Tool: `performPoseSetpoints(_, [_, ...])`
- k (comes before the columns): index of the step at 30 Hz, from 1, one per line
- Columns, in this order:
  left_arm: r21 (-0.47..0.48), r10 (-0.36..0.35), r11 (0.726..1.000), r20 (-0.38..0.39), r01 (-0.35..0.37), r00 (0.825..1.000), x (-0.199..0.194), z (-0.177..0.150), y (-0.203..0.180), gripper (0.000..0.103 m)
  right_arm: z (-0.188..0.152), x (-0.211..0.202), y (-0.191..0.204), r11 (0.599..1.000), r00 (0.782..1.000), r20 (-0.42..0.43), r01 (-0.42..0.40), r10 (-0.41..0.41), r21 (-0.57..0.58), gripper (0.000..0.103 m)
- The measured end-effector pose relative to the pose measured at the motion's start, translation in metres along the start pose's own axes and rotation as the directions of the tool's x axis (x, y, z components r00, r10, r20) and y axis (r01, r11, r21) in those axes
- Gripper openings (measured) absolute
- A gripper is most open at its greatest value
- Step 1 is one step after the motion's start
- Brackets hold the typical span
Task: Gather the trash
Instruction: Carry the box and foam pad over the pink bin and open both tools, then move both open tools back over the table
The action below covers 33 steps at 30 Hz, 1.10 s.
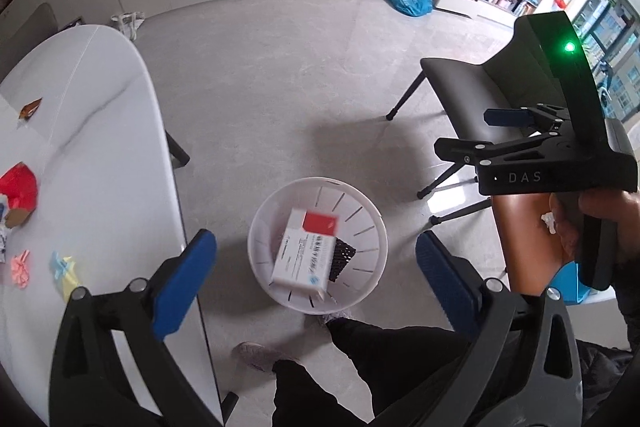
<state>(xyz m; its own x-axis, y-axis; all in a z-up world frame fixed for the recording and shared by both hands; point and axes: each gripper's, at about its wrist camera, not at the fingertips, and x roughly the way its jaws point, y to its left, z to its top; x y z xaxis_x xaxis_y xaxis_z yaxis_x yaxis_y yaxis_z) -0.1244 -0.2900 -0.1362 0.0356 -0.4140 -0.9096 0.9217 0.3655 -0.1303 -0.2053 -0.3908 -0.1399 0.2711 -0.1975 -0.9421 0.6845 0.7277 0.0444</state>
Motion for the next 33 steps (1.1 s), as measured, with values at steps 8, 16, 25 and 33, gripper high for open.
performPoseSetpoints(8, [-0.047, 0.022, 0.999, 0.024, -0.021, 0.999, -0.014, -0.012, 0.013, 0.096, -0.001, -0.005, 0.022, 1.0, 1.0, 0.006, -0.006, 0.007, -0.024, 0.097])
performPoseSetpoints(16, [-0.11, 0.041, 0.993, 0.051, -0.035, 0.998, -0.032, -0.023, 0.039, 0.096, 0.001, -0.015, 0.052, 0.998, 1.0, 0.023, -0.017, 0.018, -0.057, 0.097])
performPoseSetpoints(25, [-0.27, 0.173, 0.952, 0.092, -0.142, 0.981, -0.073, -0.055, 0.098, 0.096, 0.015, -0.028, 0.128, 0.981, 0.995, 0.055, -0.07, 0.081, -0.183, 0.099])
performPoseSetpoints(33, [-0.47, 0.309, 0.851, 0.084, -0.236, 0.947, -0.113, -0.107, 0.174, 0.096, 0.027, -0.017, 0.224, 0.93, 0.982, 0.033, -0.165, 0.186, -0.33, 0.101])
